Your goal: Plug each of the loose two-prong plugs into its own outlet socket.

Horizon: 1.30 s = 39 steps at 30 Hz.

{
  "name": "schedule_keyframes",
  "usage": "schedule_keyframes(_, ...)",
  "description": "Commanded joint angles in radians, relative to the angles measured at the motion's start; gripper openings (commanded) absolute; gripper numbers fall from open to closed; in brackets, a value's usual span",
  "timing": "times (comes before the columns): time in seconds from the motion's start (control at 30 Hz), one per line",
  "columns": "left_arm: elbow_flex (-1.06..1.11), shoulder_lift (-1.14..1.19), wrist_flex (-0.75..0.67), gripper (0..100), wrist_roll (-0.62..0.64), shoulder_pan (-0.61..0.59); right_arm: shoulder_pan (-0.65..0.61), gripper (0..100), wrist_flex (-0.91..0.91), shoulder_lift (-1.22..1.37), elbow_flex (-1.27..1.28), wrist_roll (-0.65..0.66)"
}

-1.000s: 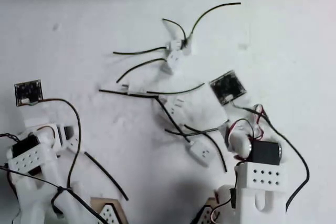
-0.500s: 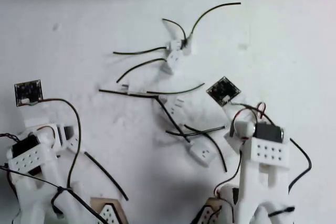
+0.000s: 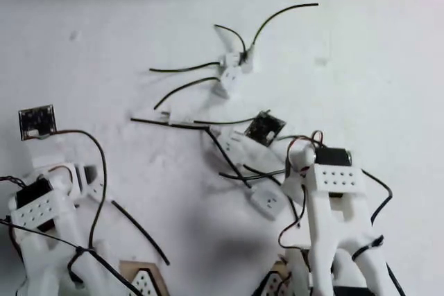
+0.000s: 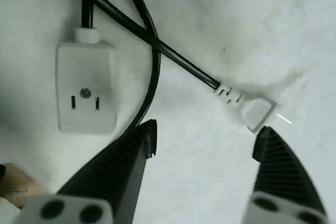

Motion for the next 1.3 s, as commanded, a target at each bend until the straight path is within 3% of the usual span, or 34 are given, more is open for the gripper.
schedule_keyframes(0.0, -0.003, -0.021, -0.031, 29, 0.011, -0.001, -0.012, 33.5, -0.021, 0.03, -0.044, 0.061)
schedule_keyframes(0.2, -0.003, -0.021, -0.031, 29, 0.011, -0.001, 0.03, 31.5, -0.202, 0.107, -0.038, 0.074)
schedule_keyframes(0.47, -0.003, -0.021, -0.031, 29, 0.011, -0.001, 0.031, 24.8, -0.288, 0.297, -0.052, 0.074)
schedule_keyframes(0.6, -0.003, -0.021, -0.031, 29, 0.011, -0.001, 0.054, 18.7, -0.384, 0.397, -0.055, 0.074)
schedule_keyframes(0.8, -0.003, -0.021, -0.031, 29, 0.011, -0.001, 0.059, 1.8, -0.404, 0.43, -0.055, 0.072)
schedule_keyframes(0.93, -0.003, -0.021, -0.031, 29, 0.011, -0.001, 0.059, 1.5, -0.403, 0.389, -0.051, 0.063)
schedule_keyframes(1.03, -0.003, -0.021, -0.031, 29, 0.011, -0.001, 0.048, 1.7, -0.403, 0.354, -0.055, -0.049)
schedule_keyframes(1.27, -0.003, -0.021, -0.029, 29, 0.011, -0.001, -0.071, 1.7, -0.403, 0.323, -0.123, -0.523)
